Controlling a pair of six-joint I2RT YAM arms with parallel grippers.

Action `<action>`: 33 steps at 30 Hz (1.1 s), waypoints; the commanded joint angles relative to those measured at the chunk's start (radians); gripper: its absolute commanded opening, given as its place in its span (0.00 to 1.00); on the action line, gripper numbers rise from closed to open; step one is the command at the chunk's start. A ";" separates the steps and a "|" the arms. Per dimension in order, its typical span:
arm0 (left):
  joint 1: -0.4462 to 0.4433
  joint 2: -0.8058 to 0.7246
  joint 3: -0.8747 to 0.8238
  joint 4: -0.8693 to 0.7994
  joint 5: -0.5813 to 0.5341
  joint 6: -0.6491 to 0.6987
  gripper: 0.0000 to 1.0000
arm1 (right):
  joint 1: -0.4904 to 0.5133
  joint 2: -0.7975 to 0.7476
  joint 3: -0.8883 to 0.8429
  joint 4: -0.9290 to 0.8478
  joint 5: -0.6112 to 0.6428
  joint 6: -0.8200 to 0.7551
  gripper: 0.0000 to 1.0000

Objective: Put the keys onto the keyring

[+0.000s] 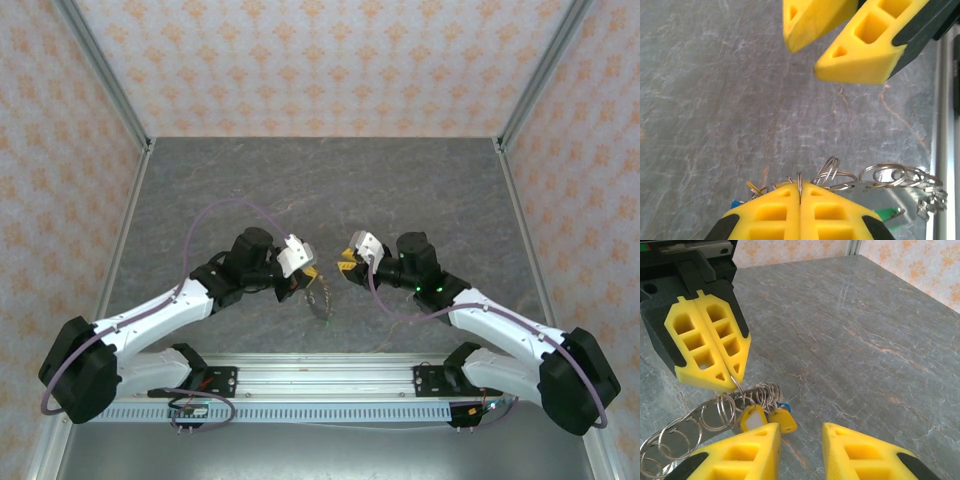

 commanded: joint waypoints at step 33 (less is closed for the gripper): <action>-0.062 0.322 0.454 -0.557 -0.147 0.375 0.00 | 0.001 -0.116 -0.095 0.013 0.139 0.075 0.26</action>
